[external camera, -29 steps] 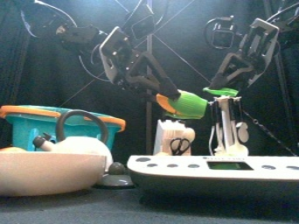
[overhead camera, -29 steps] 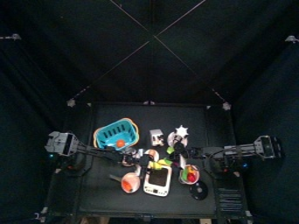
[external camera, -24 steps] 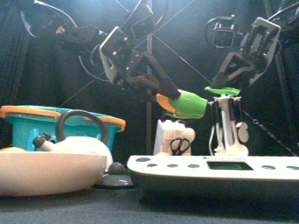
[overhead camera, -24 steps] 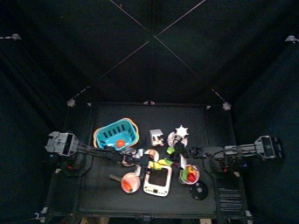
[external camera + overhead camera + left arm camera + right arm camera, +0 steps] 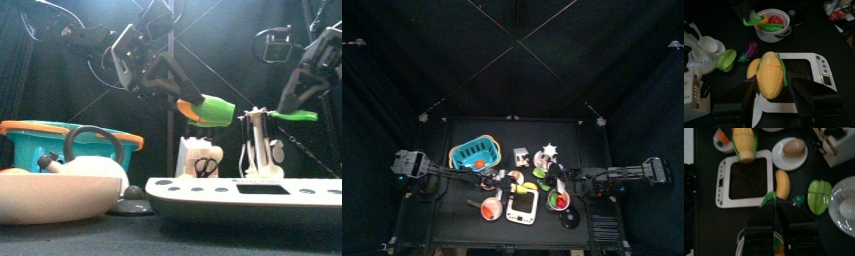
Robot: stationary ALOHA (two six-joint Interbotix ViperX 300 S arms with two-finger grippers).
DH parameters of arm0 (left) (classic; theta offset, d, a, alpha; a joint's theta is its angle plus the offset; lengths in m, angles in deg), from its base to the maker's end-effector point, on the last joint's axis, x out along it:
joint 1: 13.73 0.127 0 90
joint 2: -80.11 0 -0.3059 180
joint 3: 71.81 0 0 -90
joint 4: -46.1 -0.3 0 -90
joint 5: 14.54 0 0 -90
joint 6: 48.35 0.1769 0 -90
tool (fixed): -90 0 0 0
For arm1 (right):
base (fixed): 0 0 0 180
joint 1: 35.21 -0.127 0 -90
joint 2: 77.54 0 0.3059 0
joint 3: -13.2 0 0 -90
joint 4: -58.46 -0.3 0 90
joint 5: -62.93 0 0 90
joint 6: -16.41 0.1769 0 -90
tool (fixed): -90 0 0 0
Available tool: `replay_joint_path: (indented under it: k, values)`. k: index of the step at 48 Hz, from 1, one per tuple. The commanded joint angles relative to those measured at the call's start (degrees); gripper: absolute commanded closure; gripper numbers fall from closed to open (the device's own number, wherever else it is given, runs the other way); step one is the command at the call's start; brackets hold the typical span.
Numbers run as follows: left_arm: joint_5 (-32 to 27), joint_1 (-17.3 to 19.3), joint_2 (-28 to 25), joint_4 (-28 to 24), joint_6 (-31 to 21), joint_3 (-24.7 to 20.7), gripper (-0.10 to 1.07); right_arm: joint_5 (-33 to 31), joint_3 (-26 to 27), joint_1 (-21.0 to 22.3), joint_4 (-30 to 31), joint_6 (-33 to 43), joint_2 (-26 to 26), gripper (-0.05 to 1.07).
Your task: Regrasp corn
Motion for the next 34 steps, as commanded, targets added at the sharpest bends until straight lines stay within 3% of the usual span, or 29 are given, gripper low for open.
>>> replay_joint_path:
  k: [1,10,17,27,34]
  values:
    - [1.1,0.3,1.4,0.2,0.1,-0.5,0.44,-1.5,-1.1,2.5,0.0,-0.1,0.7,0.66]
    - [3.0,0.3,1.3,0.1,0.1,-0.4,0.44,-2.2,-3.4,8.3,2.5,-0.1,0.7,0.64]
    - [3.3,0.3,1.4,0.2,0.1,-0.3,0.44,-2.4,-4.7,12.4,3.5,-0.1,0.7,0.55]
    - [3.4,0.3,1.3,0.2,0.0,-0.3,0.44,-2.4,-5.5,12.7,3.3,0.0,0.7,0.34]
    - [3.5,0.4,1.3,0.2,-0.1,-0.2,0.44,-2.3,-5.4,12.7,3.2,0.0,1.1,0.26]
